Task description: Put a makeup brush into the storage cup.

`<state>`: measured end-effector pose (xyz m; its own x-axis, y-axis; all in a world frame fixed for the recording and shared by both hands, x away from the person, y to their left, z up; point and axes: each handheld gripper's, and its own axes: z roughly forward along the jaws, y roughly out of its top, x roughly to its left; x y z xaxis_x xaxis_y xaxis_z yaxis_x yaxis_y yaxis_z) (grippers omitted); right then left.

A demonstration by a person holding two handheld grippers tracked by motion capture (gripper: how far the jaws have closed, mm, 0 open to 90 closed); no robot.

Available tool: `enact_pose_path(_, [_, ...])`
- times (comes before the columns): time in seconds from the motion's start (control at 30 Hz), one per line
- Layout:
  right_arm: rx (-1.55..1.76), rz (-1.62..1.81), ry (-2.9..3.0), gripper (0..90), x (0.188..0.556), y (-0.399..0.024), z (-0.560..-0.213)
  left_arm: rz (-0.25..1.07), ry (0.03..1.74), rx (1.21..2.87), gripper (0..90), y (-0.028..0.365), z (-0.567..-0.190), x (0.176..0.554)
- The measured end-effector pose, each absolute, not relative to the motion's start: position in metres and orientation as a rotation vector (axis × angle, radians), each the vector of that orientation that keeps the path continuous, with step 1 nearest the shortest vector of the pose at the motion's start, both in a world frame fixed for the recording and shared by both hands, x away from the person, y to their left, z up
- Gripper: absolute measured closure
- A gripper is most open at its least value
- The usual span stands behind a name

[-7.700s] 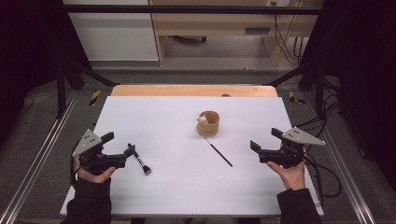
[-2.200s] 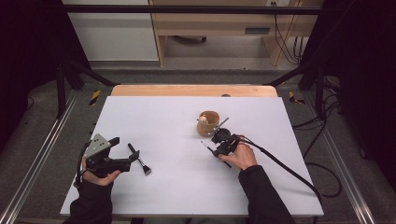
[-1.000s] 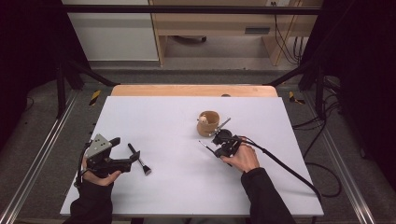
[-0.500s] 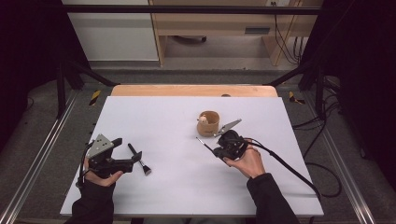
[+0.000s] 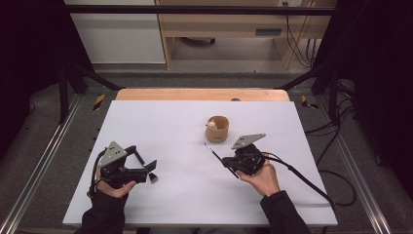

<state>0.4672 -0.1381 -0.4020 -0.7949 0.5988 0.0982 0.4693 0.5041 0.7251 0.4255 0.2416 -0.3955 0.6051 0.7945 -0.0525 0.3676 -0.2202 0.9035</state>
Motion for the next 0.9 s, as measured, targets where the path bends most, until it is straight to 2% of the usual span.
enact_pose_path(0.4, [0.914, 1.285, 2.499, 85.6, 0.451, -0.149, -0.410, 0.496, 0.911, 1.828, 8.8, 0.217, -0.397, 0.419])
enact_pose_path(0.9, [0.879, 1.413, 2.439, 85.5, 0.442, -0.153, -0.407, 0.445, 0.876, 1.752, 11.0, 0.196, -0.390, 0.412])
